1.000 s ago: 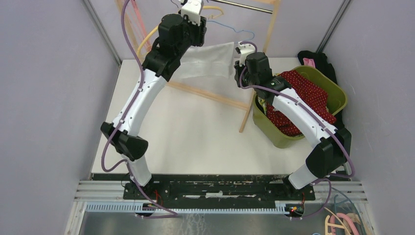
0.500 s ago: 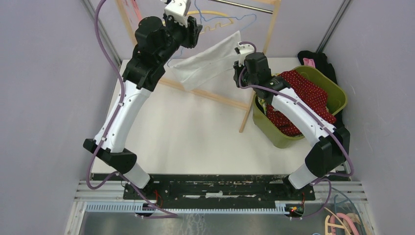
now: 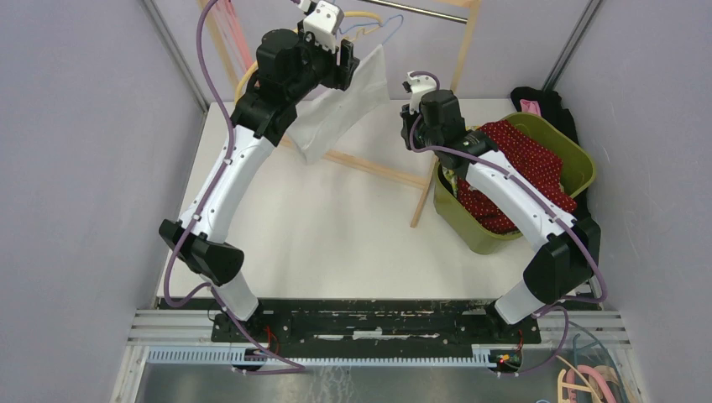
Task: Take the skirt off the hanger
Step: Pick up the hanger from the clothesline.
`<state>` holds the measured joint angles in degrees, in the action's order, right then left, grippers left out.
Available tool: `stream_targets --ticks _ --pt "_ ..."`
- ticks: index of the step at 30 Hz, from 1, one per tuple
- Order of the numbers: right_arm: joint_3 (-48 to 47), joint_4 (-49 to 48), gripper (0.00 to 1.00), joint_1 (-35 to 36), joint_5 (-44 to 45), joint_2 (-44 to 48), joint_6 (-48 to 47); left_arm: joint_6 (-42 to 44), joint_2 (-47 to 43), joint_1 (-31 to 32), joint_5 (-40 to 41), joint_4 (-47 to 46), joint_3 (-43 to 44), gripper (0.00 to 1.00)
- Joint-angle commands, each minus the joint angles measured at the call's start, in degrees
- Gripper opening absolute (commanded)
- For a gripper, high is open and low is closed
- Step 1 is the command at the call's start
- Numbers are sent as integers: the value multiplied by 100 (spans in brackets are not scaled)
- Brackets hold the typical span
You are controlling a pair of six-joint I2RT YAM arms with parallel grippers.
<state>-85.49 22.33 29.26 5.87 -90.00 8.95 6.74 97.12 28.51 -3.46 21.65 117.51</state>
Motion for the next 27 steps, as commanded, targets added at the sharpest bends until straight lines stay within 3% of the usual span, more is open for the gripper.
stream_targets --ticks 1,13,15,19,22,27 --pt "-80 -256 18 17 133 138 -110 190 96 -299 -129 -176 176 71" --pt "-116 -246 18 14 159 79 -117 -401 291 -566 -1192 -383 59 70" --pt "-117 -255 18 14 159 60 -113 -402 259 -573 -1418 -381 -5 62" --pt "-108 -271 18 10 127 32 -87 -409 208 -567 -1709 -349 -85 24" --pt "-74 -289 18 10 119 40 -76 -386 148 -570 -1699 -275 -110 4" --pt "-37 -325 18 13 110 49 -69 -533 -43 -568 -2169 -249 -190 3"
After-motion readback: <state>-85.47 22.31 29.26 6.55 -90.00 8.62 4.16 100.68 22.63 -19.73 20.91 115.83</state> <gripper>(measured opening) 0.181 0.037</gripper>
